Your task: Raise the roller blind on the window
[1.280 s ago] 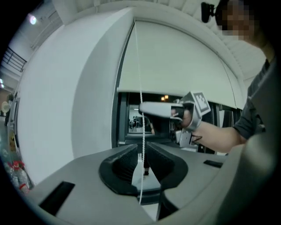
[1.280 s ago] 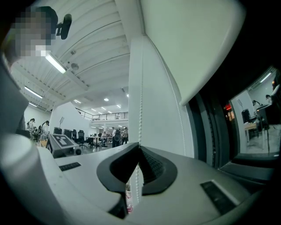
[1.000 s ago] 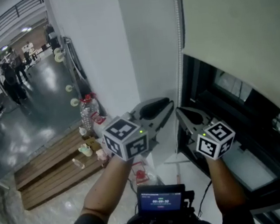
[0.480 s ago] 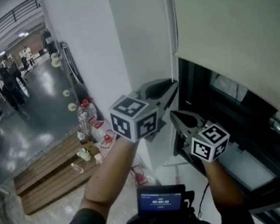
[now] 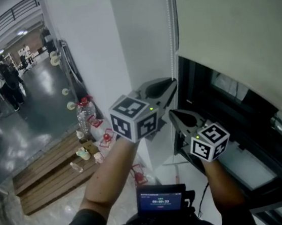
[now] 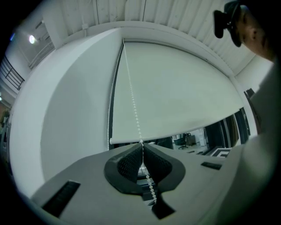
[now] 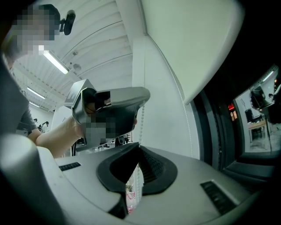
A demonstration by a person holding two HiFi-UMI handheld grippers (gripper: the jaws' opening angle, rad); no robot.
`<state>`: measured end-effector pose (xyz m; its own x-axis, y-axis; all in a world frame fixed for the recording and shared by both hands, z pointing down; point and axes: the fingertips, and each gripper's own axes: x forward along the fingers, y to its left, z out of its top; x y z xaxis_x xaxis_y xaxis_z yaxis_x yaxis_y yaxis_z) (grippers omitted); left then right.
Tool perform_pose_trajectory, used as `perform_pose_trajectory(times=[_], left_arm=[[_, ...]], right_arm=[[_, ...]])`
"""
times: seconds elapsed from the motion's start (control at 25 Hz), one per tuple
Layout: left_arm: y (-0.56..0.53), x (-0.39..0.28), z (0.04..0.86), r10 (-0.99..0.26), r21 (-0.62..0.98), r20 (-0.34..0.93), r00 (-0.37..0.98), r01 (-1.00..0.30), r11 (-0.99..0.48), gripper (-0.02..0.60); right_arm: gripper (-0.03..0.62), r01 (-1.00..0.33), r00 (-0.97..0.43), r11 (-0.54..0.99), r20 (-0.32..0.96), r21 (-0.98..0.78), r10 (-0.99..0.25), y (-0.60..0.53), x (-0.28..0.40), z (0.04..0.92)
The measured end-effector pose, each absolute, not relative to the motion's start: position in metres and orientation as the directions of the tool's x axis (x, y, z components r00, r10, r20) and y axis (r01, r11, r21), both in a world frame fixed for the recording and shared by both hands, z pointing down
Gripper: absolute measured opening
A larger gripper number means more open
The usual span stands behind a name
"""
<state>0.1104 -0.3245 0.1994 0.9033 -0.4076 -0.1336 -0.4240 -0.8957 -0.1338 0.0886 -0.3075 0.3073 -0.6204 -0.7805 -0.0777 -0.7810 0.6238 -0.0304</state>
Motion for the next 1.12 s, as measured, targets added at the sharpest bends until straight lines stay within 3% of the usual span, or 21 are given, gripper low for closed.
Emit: perform_pose_trajectory(times=[0.48,1.12], left_arm=[[-0.321,0.109,0.209,-0.431,-0.134,-0.151,0.890,-0.451,-0.883,0.017],[-0.324,0.118,0.291,-0.446,-0.075,-0.028,0.895,-0.446,-0.892,0.017]], right_arm=[[0.005,-0.782,-0.619,0.622,-0.060,-0.040,-0.783,-0.310,0.091,0.321],[0.005,-0.803,-0.593,0.582,0.068,-0.127,-0.803,-0.310,0.099,0.398]])
